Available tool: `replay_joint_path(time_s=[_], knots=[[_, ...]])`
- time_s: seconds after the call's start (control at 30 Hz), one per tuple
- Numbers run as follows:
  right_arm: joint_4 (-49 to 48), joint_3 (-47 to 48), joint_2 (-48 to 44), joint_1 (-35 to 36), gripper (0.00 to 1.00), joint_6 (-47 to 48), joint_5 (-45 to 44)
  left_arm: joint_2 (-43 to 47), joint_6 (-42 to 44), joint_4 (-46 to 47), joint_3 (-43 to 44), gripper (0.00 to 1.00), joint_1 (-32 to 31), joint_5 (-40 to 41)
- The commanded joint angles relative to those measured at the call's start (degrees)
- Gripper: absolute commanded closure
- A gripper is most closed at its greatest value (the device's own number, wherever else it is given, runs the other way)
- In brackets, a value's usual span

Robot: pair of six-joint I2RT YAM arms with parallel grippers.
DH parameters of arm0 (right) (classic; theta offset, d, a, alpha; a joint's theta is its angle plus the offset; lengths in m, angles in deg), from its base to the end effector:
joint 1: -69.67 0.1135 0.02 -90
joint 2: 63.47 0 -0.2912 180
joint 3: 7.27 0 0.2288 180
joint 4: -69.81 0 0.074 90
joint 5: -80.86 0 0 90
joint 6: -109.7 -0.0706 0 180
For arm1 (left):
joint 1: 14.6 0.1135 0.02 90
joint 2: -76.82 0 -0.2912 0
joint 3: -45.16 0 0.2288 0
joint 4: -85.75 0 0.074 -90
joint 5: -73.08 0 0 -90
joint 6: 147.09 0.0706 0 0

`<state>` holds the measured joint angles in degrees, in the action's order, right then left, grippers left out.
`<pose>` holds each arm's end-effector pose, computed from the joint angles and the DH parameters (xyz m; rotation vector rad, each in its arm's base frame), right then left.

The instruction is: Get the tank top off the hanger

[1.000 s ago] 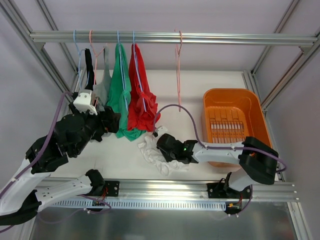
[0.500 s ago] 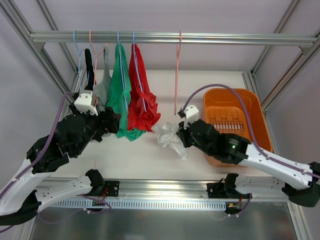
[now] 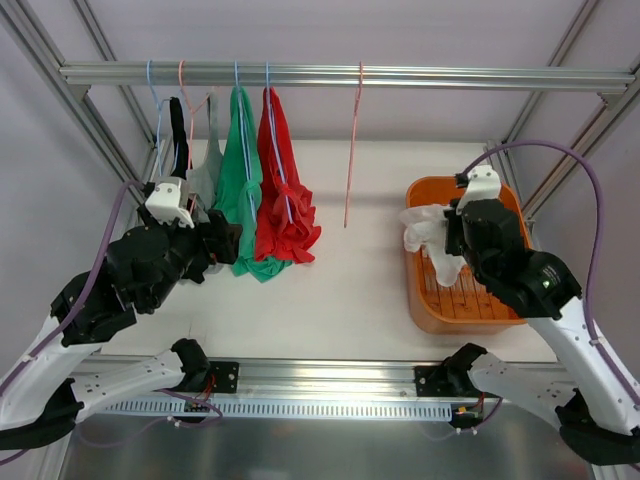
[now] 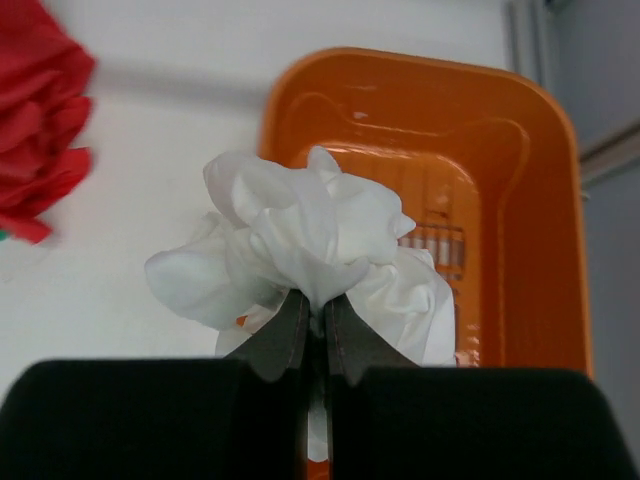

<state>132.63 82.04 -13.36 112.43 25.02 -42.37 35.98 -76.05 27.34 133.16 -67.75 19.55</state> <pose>0.1235 0.0615 0.4282 -0.4306 1.8659 -0.1366 0.0837 -0.0417 0.4462 0.0597 1.7411 -0.3644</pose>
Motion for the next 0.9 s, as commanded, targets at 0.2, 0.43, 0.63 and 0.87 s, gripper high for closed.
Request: replay_joint_path(time_s=[0.2, 0.43, 0.63, 0.87], knots=[[-2.87, -7.99, 5.79, -25.62, 0.41, -1.36, 6.87, -7.67, -2.31, 0.66, 10.50, 0.01, 0.32, -4.12], [-3.76, -10.03, 4.04, -26.24, 0.30, -3.39, 8.88, -20.58, 1.55, 0.66, 23.52, 0.01, 0.32, -2.37], [-3.15, -9.16, -3.59, -26.24, 0.29, -2.60, 13.53, -34.03, 4.10, 0.40, 35.91, 0.01, 0.76, 2.02], [-1.56, -8.54, -8.09, -26.15, 0.29, -1.37, 16.09, -43.52, 4.90, 0.40, 43.92, 0.08, 4.80, 3.77]])
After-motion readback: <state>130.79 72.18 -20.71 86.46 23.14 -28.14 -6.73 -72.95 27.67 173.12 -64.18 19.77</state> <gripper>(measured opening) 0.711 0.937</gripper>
